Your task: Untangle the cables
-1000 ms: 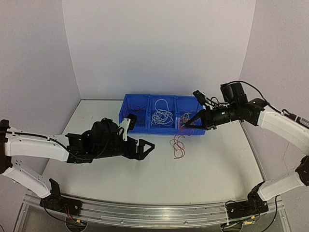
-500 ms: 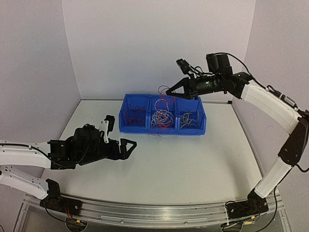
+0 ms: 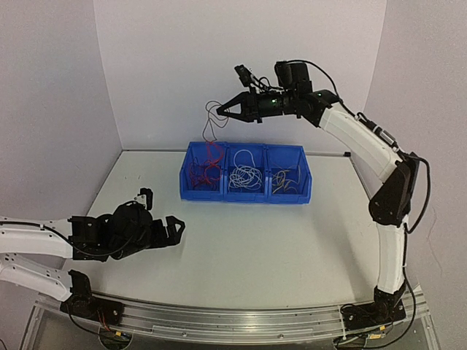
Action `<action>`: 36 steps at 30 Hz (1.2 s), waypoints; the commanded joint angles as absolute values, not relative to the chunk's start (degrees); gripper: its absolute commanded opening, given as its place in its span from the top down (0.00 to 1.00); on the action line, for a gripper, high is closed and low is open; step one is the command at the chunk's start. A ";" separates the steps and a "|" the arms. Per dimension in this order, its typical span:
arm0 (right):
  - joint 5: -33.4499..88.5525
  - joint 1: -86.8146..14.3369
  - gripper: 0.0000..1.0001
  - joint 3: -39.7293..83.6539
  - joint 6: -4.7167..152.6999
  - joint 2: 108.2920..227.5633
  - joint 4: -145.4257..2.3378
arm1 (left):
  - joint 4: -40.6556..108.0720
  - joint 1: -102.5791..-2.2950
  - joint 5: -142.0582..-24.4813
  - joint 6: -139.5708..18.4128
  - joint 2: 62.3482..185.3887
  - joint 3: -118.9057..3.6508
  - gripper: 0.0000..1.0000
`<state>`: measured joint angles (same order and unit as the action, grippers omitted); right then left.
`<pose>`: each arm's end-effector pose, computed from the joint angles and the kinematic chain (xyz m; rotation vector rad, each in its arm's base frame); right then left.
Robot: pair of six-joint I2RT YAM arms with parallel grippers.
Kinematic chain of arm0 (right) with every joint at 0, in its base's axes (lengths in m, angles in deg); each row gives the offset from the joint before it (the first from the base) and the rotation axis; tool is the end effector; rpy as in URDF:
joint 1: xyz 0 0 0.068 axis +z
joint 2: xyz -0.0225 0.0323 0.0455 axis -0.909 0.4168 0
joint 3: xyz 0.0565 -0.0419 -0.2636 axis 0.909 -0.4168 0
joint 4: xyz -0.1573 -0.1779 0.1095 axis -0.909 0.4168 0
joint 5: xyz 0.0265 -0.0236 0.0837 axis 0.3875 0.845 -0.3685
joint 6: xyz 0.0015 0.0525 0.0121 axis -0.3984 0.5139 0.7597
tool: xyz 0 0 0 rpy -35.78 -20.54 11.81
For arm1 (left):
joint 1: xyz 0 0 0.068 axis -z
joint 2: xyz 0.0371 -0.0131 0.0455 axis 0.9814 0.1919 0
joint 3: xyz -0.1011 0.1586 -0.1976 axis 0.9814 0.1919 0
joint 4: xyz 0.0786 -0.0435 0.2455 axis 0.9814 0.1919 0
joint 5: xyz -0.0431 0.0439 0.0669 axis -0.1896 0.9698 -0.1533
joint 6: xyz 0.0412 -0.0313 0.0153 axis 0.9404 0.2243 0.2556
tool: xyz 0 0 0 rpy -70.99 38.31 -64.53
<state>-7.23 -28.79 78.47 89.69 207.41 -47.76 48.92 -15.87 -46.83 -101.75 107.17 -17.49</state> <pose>0.3711 0.3053 0.4266 -0.8052 1.7872 1.3693 0.1100 -0.1793 0.2152 -0.0603 2.2307 -0.5843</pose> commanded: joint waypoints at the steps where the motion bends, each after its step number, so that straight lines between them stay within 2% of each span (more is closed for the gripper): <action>1: -2.01 -28.88 1.00 86.61 88.85 213.04 -48.22 | 50.85 -15.74 -43.70 -105.64 107.80 -18.32 0.00; 9: 8.65 -28.81 1.00 89.48 84.99 219.18 -53.82 | 50.88 -15.74 -42.87 -107.01 106.75 -17.35 0.00; 18: 12.71 -28.75 1.00 91.31 86.43 227.88 -64.92 | 48.14 -15.74 -43.29 -106.83 107.00 -16.75 0.00; 27: 23.86 -28.64 1.00 92.35 80.04 235.45 -65.54 | 48.47 -15.75 -44.74 -106.90 107.21 -16.77 0.00; 36: 26.47 -26.08 1.00 92.15 70.19 238.94 -63.19 | 48.06 -15.74 -45.22 -107.18 106.92 -16.14 0.00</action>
<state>24.21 -28.17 89.59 76.43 238.17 -62.08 49.28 -15.87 -45.09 -106.54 107.68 -16.50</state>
